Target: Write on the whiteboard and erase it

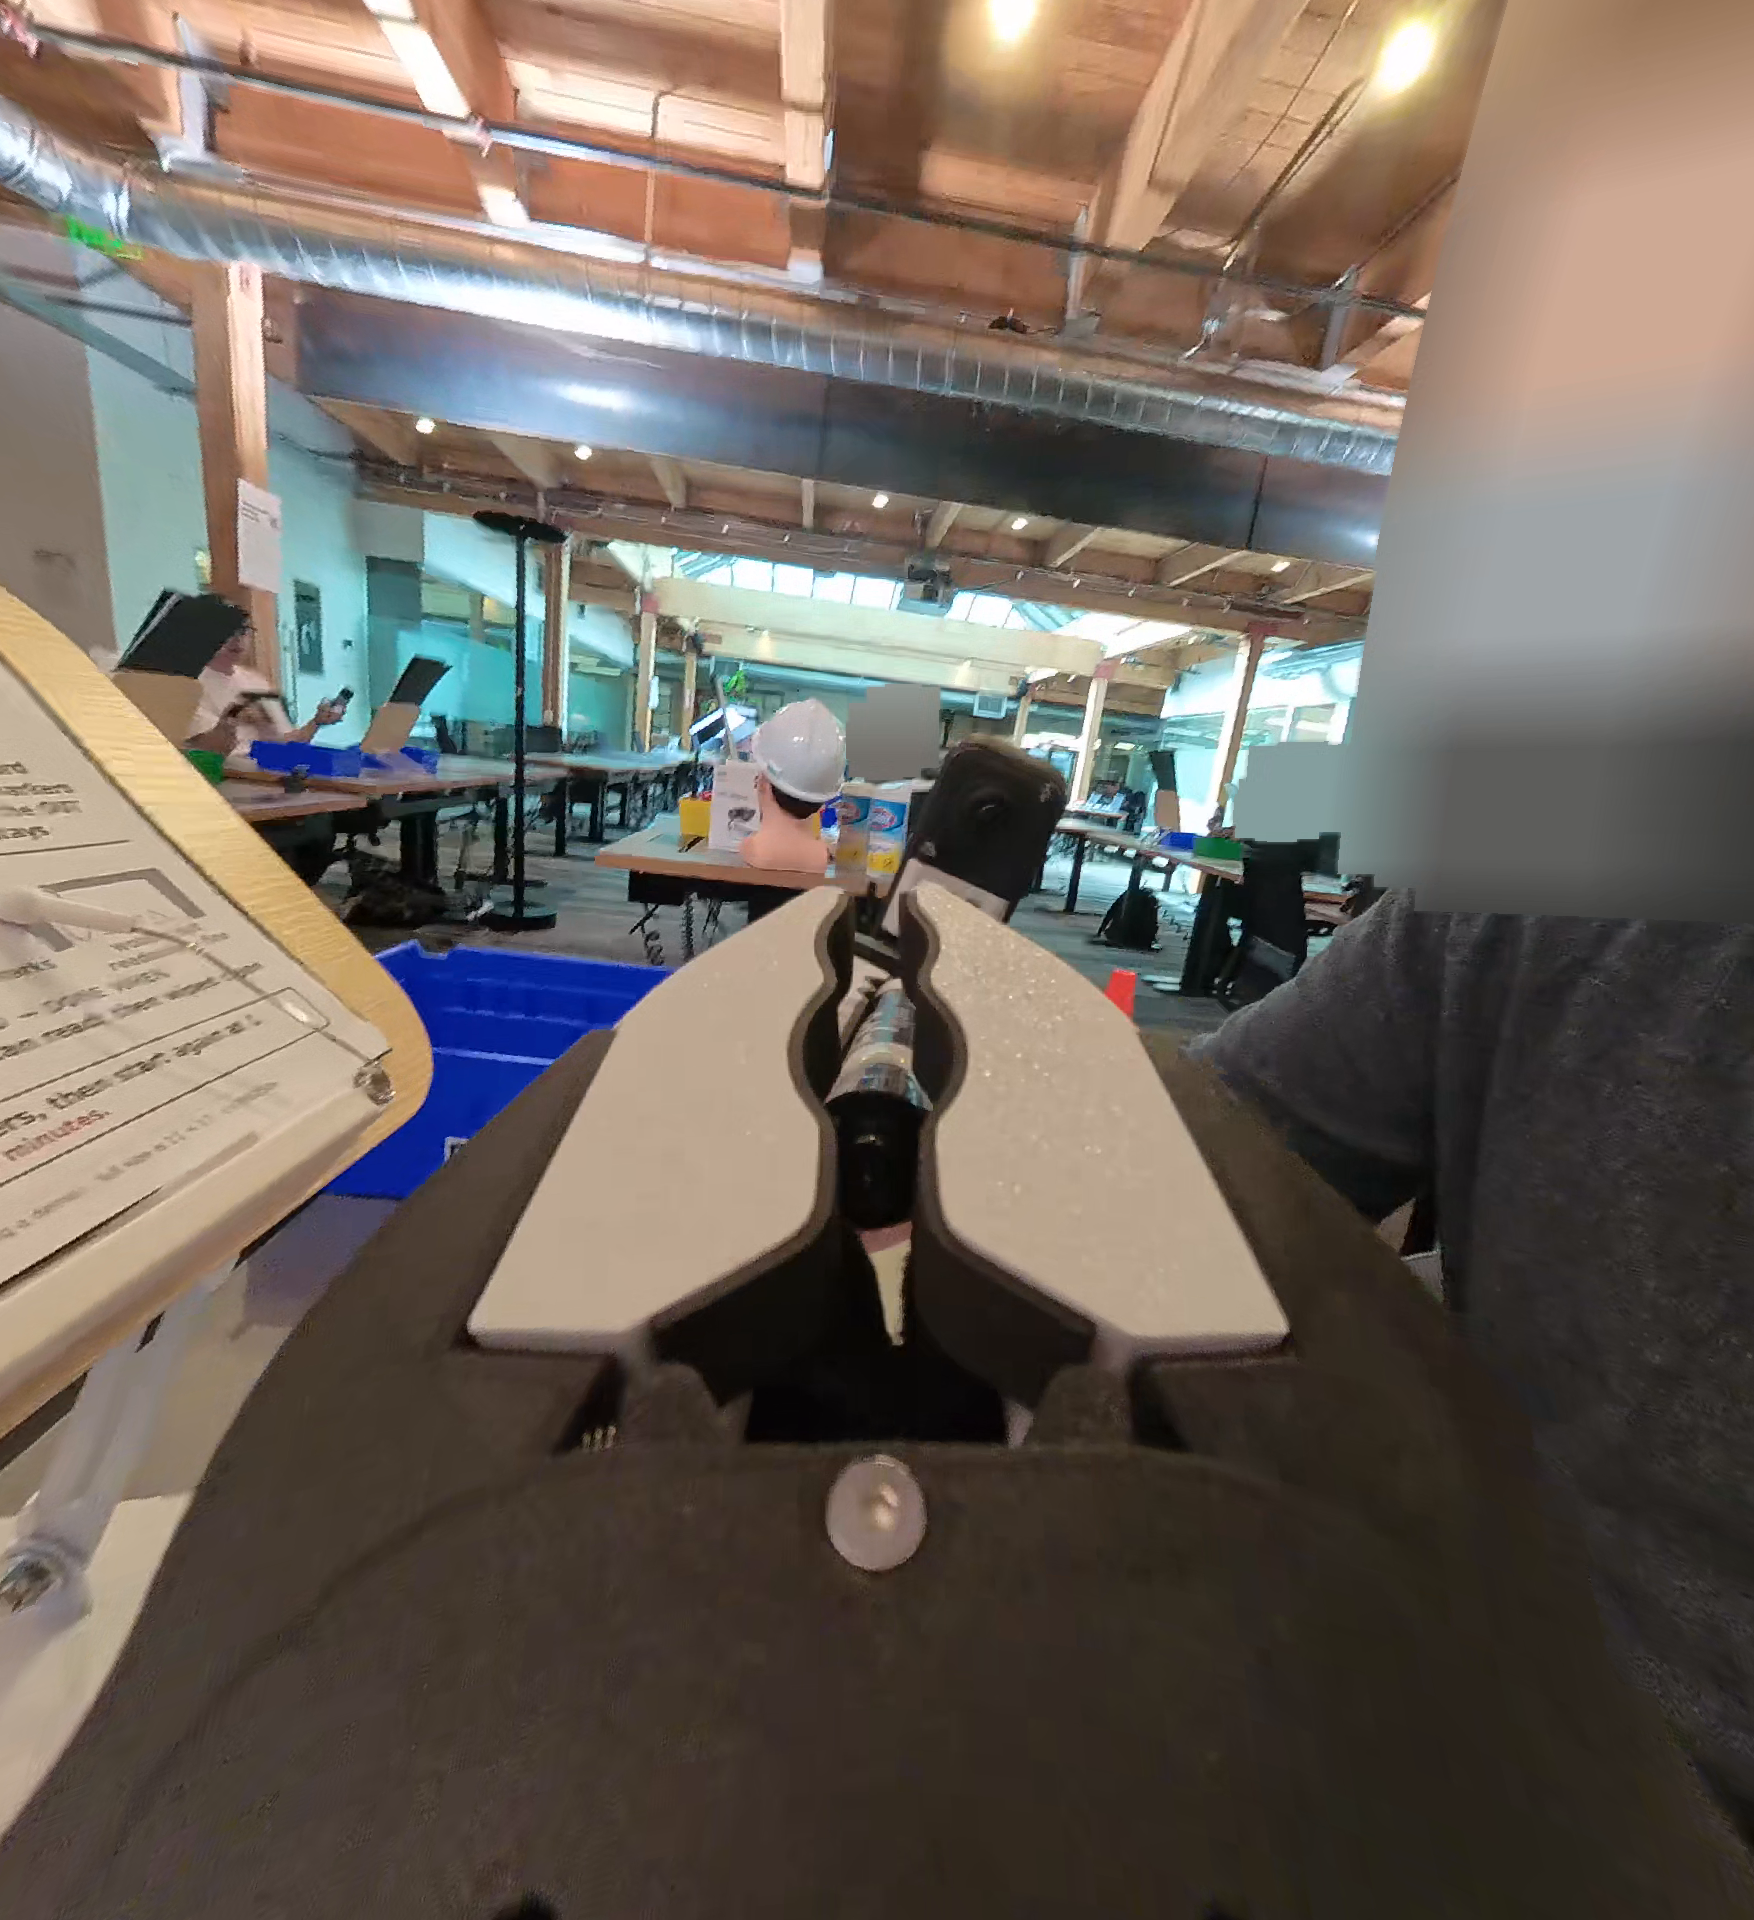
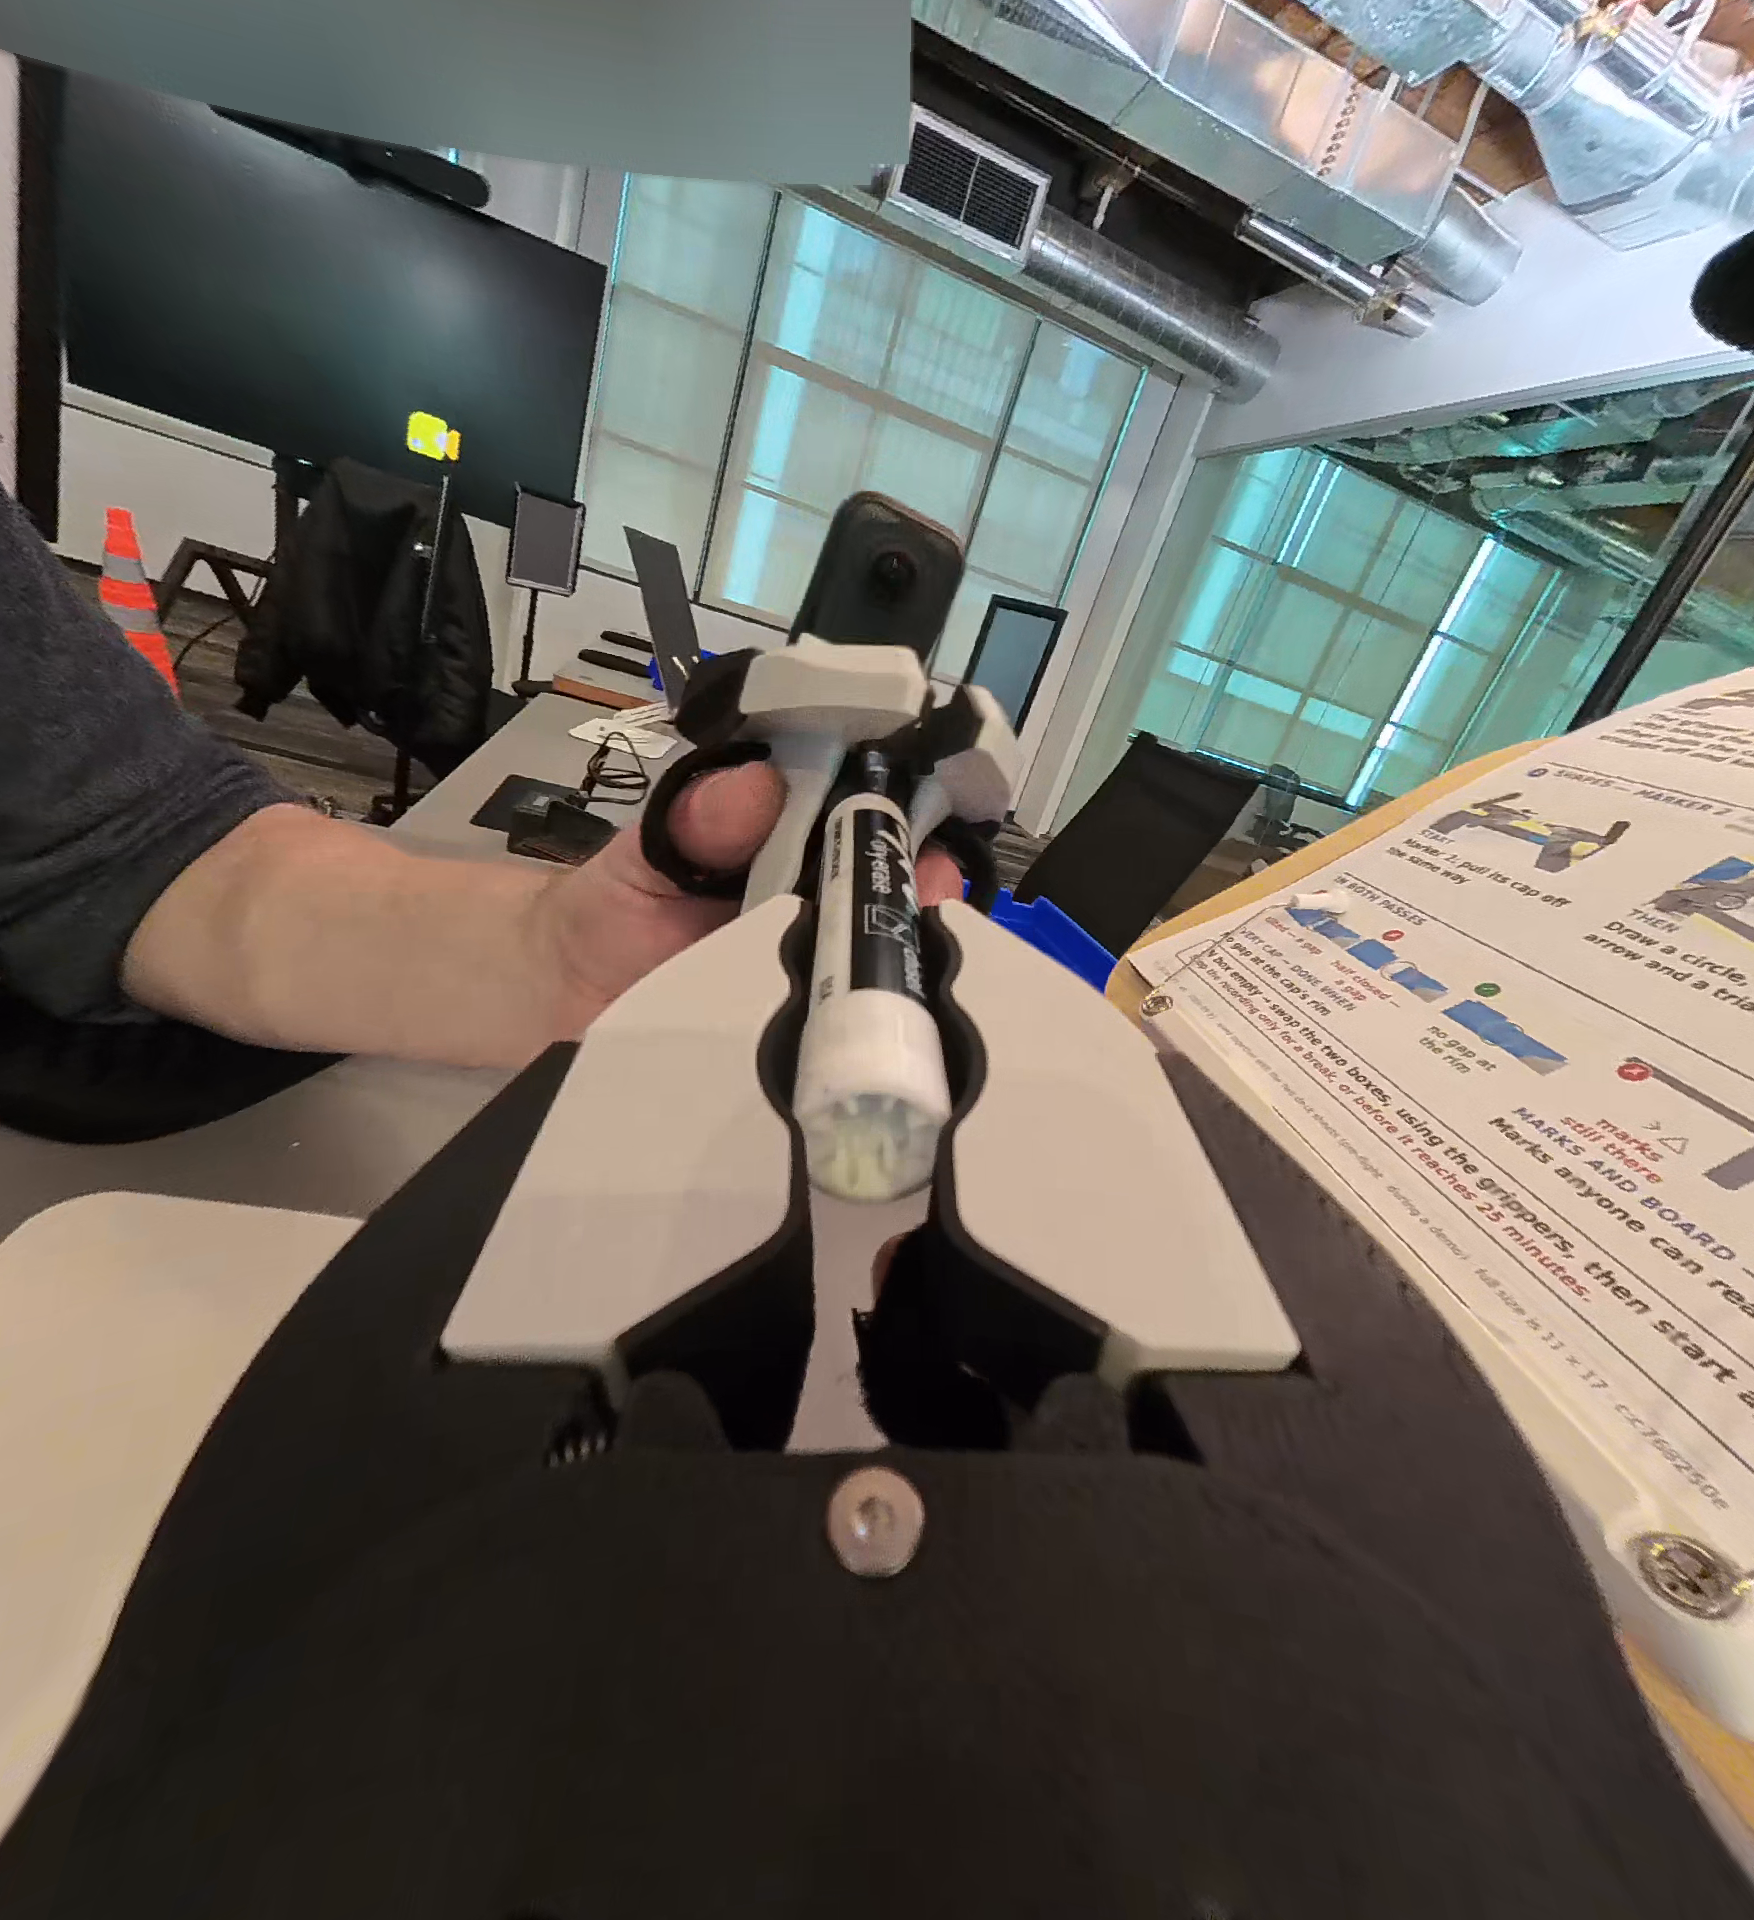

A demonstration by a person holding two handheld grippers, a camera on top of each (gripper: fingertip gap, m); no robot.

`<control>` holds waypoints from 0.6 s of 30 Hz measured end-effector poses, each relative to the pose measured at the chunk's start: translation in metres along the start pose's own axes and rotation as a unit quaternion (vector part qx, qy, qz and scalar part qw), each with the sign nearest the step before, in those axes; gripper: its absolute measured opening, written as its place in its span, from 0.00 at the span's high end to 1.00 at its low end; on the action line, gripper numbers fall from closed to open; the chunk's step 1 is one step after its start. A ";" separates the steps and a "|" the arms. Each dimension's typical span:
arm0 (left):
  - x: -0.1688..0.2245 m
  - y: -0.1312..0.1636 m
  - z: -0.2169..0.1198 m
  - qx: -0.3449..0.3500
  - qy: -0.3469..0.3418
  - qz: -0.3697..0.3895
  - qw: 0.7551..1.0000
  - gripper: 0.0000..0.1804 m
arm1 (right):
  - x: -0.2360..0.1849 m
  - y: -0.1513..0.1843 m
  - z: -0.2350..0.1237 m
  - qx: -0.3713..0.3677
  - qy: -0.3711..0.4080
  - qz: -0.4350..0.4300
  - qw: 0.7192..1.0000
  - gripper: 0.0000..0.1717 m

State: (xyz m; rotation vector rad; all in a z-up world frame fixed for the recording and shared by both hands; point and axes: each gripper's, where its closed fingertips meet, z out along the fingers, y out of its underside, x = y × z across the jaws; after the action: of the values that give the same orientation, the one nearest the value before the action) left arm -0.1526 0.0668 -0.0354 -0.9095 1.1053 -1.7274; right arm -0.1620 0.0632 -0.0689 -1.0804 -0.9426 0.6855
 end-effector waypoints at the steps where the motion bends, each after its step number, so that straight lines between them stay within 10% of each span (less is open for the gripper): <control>1: -0.001 -0.001 0.000 -0.010 -0.005 -0.003 1.000 0.95 | 0.001 0.000 0.001 -0.001 0.007 0.005 1.000 0.88; 10: -0.024 -0.085 -0.089 -0.178 -0.175 0.085 0.965 0.99 | 0.018 0.010 0.000 -0.037 0.056 0.001 0.998 0.88; 14: -0.061 -0.118 -0.189 -0.267 -0.321 0.065 0.906 0.99 | 0.026 0.018 -0.003 -0.046 0.064 0.003 0.997 0.92; 18: -0.106 -0.075 -0.297 -0.418 -0.403 -0.053 0.812 1.00 | 0.031 0.027 -0.006 -0.063 0.066 0.004 0.996 0.93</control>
State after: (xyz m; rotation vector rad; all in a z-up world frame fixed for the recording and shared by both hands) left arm -0.4005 0.2705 -0.0785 -2.0310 1.1863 -0.6594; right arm -0.1430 0.0960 -0.0864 -1.2275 -0.8764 0.5601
